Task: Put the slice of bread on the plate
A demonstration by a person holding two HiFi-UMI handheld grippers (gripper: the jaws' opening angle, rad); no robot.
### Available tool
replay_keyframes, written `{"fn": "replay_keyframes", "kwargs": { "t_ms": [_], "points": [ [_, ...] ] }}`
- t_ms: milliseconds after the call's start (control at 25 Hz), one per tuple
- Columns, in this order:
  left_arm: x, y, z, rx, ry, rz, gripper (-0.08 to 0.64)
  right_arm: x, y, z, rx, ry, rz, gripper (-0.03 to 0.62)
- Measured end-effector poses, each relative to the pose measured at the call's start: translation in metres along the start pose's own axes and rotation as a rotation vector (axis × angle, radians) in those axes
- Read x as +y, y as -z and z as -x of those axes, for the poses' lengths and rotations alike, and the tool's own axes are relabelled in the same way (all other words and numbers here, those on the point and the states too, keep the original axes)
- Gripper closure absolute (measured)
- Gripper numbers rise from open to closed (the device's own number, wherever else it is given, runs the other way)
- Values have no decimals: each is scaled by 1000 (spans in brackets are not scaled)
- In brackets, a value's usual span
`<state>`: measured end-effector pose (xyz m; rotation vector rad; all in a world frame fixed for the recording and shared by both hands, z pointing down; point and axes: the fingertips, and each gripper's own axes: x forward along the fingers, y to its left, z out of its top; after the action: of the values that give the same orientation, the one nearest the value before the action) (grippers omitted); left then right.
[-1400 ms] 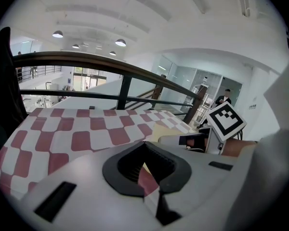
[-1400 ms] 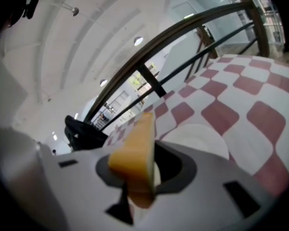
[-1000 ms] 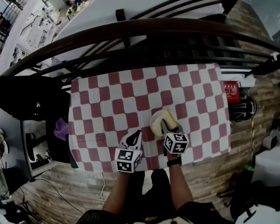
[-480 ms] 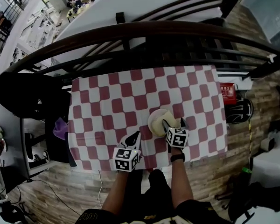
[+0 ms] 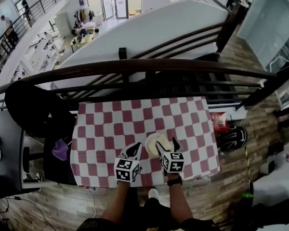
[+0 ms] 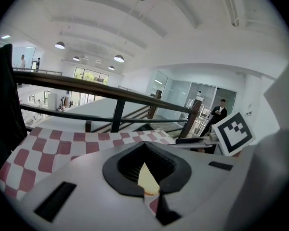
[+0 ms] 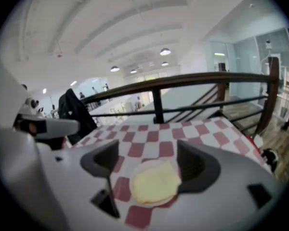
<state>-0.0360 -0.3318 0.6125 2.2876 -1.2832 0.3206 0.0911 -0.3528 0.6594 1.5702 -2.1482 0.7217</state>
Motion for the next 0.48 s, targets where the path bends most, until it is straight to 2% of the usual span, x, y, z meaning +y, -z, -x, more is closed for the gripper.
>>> {"fn": "replay_keyframes", "kwargs": {
  "t_ms": [120,280,400,480],
  "points": [
    [-10,-46,8,-98,-2,-66,541,21,-54,25,-138,-7,77,319],
    [-23,-93,33,-206,-11,-135,541,47,-109,65,-295,-37,119,442],
    [-33,-118,52,-270,-17,-175,541,57,-134,93,-379,-52,114,535],
    [-39,-130,64,-304,-21,-181,541,65,-145,108,-415,-71,114,555]
  ]
}}
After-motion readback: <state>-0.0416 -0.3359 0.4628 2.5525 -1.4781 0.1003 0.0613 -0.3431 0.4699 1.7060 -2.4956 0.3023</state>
